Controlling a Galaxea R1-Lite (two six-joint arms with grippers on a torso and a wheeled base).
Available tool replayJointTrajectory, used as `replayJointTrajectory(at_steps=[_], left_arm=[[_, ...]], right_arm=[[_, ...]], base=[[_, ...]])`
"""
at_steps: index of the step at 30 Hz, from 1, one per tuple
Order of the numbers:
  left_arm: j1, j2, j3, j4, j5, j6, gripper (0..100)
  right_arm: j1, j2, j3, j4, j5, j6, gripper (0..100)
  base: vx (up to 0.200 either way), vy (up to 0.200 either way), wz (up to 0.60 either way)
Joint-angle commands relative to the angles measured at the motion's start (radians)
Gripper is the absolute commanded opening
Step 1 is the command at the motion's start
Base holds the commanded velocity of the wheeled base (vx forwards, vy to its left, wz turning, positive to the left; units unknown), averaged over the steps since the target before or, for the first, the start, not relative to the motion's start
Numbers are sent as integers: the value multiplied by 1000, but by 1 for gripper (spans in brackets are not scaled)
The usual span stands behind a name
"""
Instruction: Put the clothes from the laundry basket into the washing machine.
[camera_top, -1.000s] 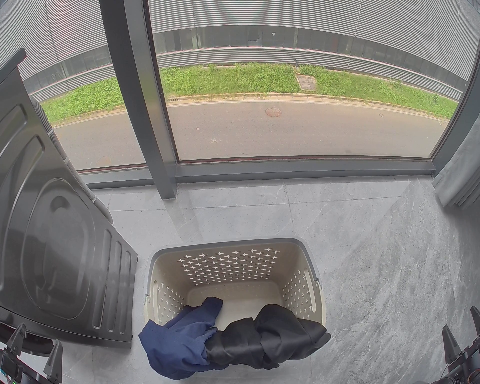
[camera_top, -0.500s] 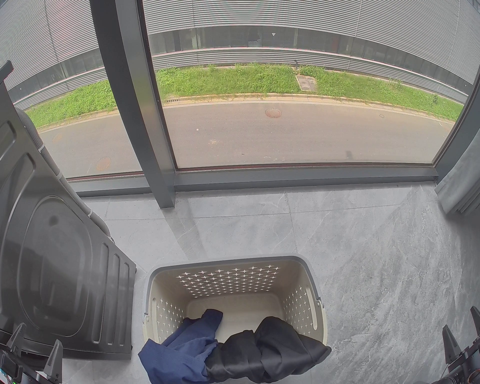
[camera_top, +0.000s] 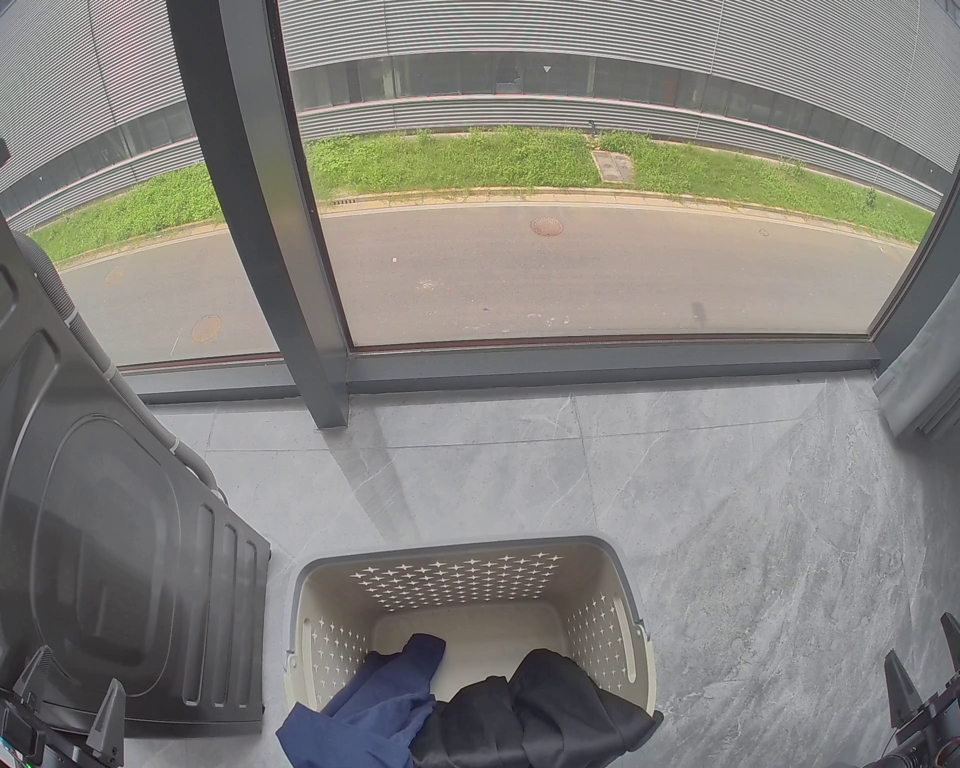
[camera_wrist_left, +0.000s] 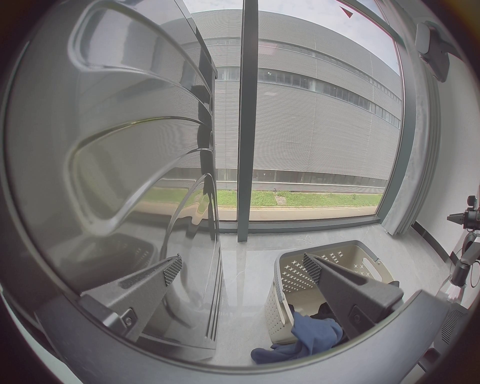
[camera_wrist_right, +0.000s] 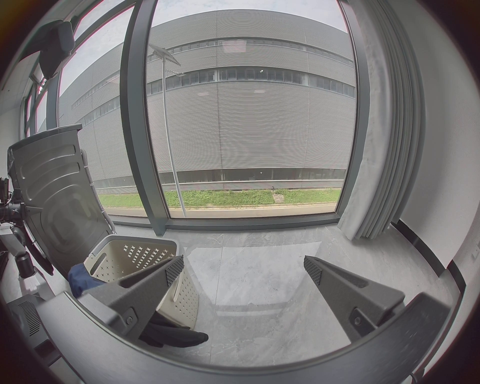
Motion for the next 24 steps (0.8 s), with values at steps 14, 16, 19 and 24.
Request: replayJointTrajectory(at_steps=[14,16,19,24], left_arm=[[0,-15,16,0,0,1,100],[0,-15,16,0,0,-1,100],[0,-15,16,0,0,-1,100],[0,-15,16,0,0,-1,100]], right_arm=[[-1,-10,18,0,1,0,100],[-1,-10,18,0,1,0,100],[-1,-10,18,0,1,0,100],[-1,-10,18,0,1,0,100]], base=[[57,0,0],[200,0,0],[0,0,0],[0,0,0]])
